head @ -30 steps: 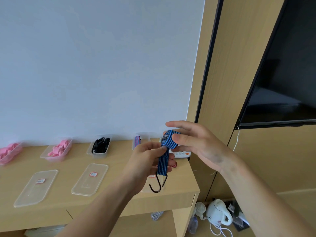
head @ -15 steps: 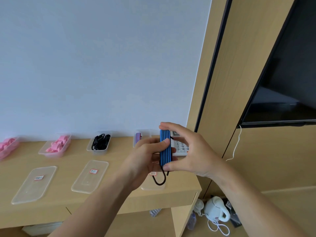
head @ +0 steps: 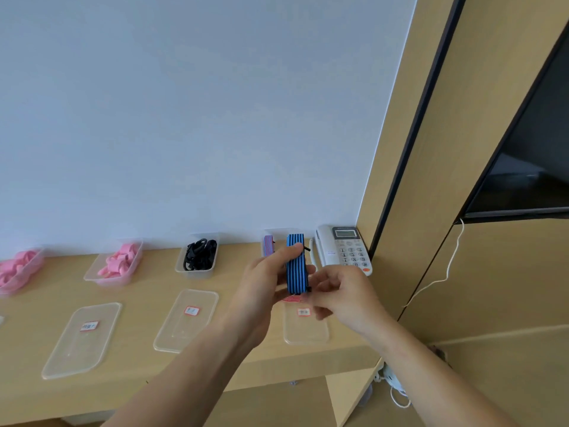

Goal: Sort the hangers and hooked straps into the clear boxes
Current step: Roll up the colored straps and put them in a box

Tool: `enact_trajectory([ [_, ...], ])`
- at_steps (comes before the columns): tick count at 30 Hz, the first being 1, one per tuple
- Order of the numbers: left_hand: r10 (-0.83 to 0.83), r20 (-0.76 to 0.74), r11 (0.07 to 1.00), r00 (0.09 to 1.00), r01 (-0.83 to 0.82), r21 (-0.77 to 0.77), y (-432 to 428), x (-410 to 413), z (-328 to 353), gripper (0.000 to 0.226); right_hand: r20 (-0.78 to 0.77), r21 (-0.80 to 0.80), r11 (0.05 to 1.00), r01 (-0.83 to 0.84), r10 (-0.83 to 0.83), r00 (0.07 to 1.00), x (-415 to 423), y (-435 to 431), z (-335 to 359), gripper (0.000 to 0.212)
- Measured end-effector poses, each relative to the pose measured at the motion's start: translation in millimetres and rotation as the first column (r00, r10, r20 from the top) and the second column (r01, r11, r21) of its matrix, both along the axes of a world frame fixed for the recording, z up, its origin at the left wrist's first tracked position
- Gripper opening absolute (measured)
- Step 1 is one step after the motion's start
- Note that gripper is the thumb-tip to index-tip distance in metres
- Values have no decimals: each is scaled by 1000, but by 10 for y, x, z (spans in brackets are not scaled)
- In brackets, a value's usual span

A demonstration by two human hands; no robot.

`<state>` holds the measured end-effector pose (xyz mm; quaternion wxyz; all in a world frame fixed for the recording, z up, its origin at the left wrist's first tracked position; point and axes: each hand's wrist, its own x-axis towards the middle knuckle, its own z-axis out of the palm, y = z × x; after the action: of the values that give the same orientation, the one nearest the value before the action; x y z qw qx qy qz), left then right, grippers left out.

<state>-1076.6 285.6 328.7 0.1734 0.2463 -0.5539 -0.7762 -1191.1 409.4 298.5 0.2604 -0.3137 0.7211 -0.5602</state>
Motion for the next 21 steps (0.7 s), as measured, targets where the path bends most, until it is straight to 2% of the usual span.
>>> enact_trajectory([
  [4, 7, 25, 999, 1000, -8, 41, -161, -18, -203, 21, 160, -51, 995, 88, -79, 984, 65, -235, -116, 21],
  [7, 11, 46, 998, 999, -14, 60, -287, -104, -389, 21, 303, -45, 994, 101, -83, 949, 20, -414, -232, 29],
  [12, 11, 95, 995, 995, -20, 94, -595, -414, -645, 19, 424, -73, 990, 120, -78, 902, -292, -761, -516, 31],
  [14, 33, 124, 994, 992, -45, 98, -740, -589, -718, 17, 457, -81, 994, 73, -28, 889, -481, -901, -646, 28],
  [18, 98, 192, 978, 976, -130, 162, -1103, -981, -836, 31, 508, -31, 999, -27, 39, 860, -845, -1242, -830, 37],
  [21, 87, 223, 981, 971, -123, 152, -1343, -1269, -966, 20, 556, -31, 1000, -5, 21, 831, -1165, -1514, -990, 35],
])
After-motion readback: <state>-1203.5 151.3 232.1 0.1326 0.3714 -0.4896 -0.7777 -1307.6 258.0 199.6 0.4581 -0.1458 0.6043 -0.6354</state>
